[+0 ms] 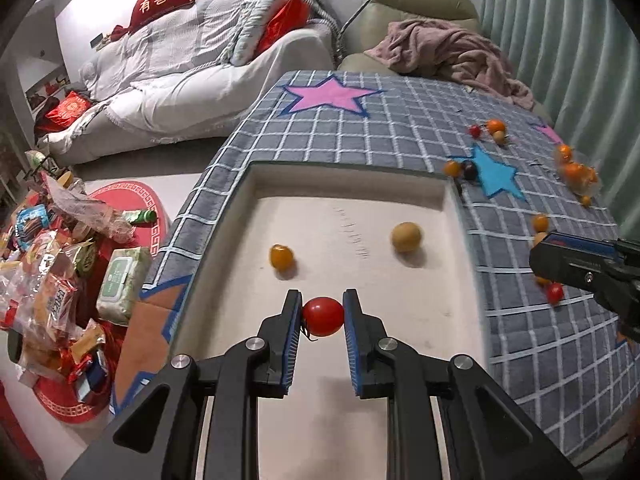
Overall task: Organize fruits
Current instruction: 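Carry both red tomatoes over the tray and open both tools to release them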
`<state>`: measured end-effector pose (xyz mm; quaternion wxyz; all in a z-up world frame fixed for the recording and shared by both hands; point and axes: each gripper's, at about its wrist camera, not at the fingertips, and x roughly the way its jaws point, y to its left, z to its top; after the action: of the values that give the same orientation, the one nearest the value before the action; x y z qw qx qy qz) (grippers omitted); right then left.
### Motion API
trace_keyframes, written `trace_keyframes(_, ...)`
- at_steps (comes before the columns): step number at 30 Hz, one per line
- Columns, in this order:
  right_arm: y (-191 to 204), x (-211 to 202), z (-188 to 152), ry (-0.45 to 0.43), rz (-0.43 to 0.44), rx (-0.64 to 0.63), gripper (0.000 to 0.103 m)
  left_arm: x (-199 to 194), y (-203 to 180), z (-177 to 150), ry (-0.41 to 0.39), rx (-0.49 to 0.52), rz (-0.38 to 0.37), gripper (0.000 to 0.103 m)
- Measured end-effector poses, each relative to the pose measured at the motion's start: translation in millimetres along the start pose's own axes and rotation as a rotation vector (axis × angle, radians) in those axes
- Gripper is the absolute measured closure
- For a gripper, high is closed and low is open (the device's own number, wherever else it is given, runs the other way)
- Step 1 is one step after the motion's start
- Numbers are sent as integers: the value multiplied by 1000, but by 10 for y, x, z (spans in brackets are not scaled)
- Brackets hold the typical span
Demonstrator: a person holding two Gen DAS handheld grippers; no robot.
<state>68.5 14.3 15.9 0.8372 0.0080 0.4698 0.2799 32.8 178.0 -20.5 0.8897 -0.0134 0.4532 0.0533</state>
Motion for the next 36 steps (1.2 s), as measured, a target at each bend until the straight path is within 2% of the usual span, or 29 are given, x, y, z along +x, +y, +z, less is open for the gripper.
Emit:
trace_keyframes(6, 186, 348, 66, 54, 18, -22, 78, 226, 123, -38, 47, -3, 27, 81)
trace_keyframes(13, 284, 782, 95, 132, -1, -42, 78, 446, 165, -82, 95, 0, 61, 81)
trace_keyframes(22, 382, 1008, 11, 189, -57, -121, 76, 477, 179, -92, 92, 14, 59, 79)
trace_keyframes(23, 390, 1011, 13, 192, -54, -125, 70, 475, 177, -89, 92, 18, 69, 68)
trace_keyframes(24, 403, 1012, 15, 192, -61, -129, 70, 471, 180, -85, 92, 21, 83, 50)
trace_keyframes(26, 386, 1009, 25, 190, -64, -124, 68, 471, 257, -81, 96, -9, 128, 34)
trace_keyframes(27, 374, 1001, 31, 189, -53, -115, 66, 472, 297, -82, 99, -28, 113, 32)
trace_keyframes(28, 361, 976, 42, 180, -40, -107, 57, 475, 339, -88, 105, -50, 95, 32)
trace_keyframes(29, 362, 957, 50, 173, -43, -105, 43, 481, 369, -98, 110, -64, 98, 32)
trace_keyframes(31, 364, 912, 70, 155, -24, -101, 34, 472, 403, -118, 110, -82, 93, 31)
trace_keyframes(32, 370, 883, 81, 148, -2, -94, 22, 467, 404, -125, 113, -83, 89, 31)
trace_keyframes(34, 385, 804, 98, 130, 6, -79, 8, 419, 374, -131, 103, -77, 99, 31)
trace_keyframes(36, 404, 705, 109, 108, 15, -79, 0, 381, 352, -128, 96, -68, 100, 31)
